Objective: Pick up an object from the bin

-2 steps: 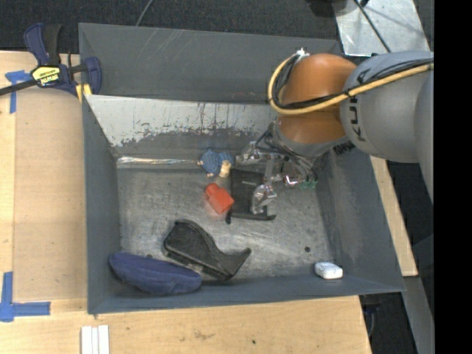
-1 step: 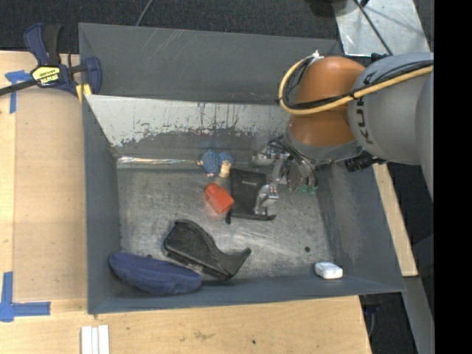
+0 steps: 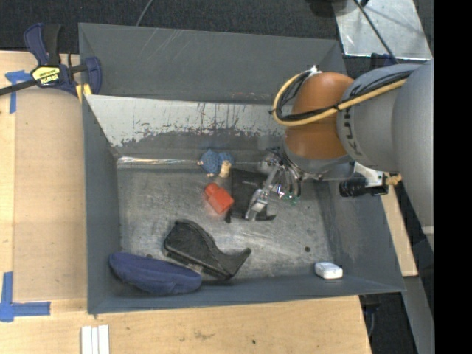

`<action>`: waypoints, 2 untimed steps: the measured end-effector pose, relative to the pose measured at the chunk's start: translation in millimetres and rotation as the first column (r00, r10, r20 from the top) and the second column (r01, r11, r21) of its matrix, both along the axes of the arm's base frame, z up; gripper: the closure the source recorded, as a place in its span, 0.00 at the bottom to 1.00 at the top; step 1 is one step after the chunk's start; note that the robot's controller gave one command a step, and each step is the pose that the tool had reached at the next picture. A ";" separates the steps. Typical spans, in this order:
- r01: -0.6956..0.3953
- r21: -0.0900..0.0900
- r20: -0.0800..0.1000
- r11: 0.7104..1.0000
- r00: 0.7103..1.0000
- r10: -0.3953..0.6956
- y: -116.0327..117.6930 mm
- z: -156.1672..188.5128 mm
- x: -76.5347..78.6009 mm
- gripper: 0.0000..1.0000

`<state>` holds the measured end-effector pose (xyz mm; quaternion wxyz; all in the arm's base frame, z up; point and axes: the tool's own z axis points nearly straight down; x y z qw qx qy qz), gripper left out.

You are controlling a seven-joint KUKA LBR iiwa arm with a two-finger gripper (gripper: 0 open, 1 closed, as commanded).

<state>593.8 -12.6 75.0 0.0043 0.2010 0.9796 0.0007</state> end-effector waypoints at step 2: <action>-0.002 -0.002 0.011 1.000 1.000 0.002 -1.3 6.0 5.6 1.00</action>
Offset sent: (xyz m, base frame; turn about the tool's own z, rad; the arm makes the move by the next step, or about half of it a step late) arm 0.0000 0.0000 0.0000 0.0000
